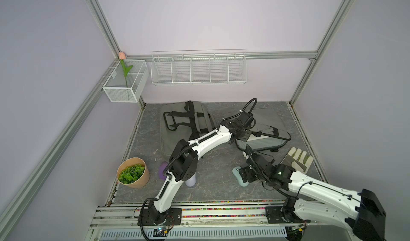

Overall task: Put the mouse into the laptop bag
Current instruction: Pick up the mouse from the center of the board.

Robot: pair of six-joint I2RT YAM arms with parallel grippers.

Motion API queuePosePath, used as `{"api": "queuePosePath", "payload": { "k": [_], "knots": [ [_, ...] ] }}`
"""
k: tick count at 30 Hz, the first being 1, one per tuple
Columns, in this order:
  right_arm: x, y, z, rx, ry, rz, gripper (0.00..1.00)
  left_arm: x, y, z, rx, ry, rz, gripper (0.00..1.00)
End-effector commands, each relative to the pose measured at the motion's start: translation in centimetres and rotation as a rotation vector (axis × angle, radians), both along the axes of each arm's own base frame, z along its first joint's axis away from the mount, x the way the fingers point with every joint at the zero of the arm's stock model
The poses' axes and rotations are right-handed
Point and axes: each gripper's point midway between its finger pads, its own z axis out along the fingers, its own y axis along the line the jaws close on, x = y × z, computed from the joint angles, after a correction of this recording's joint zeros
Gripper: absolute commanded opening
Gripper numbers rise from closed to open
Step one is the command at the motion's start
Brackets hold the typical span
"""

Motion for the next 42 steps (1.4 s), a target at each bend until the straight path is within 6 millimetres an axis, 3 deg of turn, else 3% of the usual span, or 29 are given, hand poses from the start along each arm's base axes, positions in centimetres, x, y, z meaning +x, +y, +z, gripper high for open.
{"api": "queuePosePath", "payload": {
  "k": [1,12,21,26,30,34,42],
  "knots": [
    [0.6,0.9,0.1,0.048,-0.041,-0.015,0.92,0.0,0.3,3.8,-0.083,-0.01,0.021,0.0],
    [-0.9,2.3,-5.2,-0.056,0.021,0.021,0.99,-0.1,0.3,3.8,-0.094,0.007,0.018,0.0],
    [-1.7,1.7,-7.6,-0.077,0.064,-0.013,0.89,-0.4,0.3,3.4,-0.092,0.027,0.011,0.0],
    [-2.5,1.3,-8.5,-0.066,0.096,-0.017,0.77,-0.4,0.4,3.4,-0.088,0.025,0.011,0.0],
    [-2.7,0.8,-8.8,-0.074,0.1,-0.027,0.67,-0.4,0.4,3.3,-0.09,0.029,0.013,0.0],
    [-2.4,0.1,-8.6,-0.096,0.077,-0.045,0.48,-0.6,0.4,3.3,-0.093,0.037,0.008,0.0],
    [-0.4,-1.0,-5.5,-0.088,-0.007,-0.086,0.35,-1.1,0.3,3.7,-0.113,0.062,-0.004,0.0]
  ]
}}
